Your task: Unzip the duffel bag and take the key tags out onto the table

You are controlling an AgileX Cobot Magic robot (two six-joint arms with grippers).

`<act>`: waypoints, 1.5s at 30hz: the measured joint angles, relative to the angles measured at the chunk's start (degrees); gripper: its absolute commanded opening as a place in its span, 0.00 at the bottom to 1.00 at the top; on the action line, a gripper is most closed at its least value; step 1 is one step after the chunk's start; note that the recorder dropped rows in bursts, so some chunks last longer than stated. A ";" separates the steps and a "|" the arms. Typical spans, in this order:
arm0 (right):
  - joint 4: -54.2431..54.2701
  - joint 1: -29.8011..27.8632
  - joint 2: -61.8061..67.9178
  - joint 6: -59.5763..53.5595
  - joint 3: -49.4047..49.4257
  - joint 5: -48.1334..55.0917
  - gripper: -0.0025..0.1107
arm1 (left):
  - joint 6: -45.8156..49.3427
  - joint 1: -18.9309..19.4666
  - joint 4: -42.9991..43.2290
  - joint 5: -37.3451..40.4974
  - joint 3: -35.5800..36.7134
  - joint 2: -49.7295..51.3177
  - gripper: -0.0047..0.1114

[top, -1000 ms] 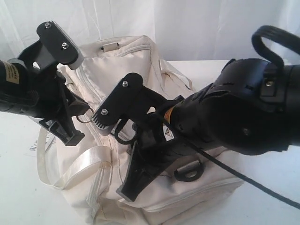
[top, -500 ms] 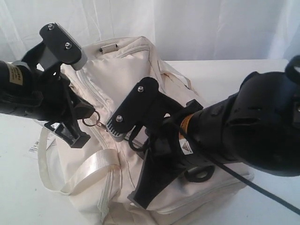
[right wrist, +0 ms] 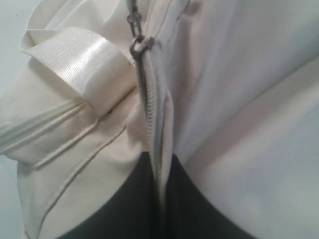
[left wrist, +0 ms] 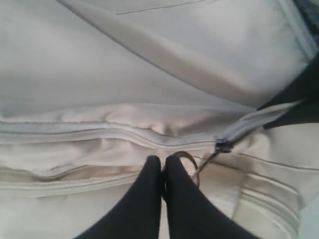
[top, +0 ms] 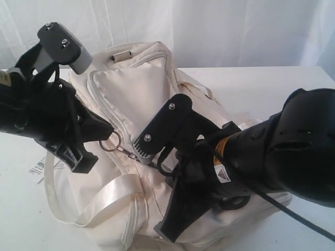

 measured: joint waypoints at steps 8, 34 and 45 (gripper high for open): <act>8.08 0.00 0.00 0.13 0.85 2.39 0.02 | 16.92 -3.12 -17.54 5.73 0.00 -0.36 0.04; -1.22 0.02 -2.61 7.15 0.61 4.01 0.02 | 21.39 7.47 -25.16 -3.10 9.12 1.11 0.04; -5.65 0.59 -6.20 9.74 0.61 4.49 0.02 | 21.17 8.32 -26.88 -2.38 8.65 1.11 0.04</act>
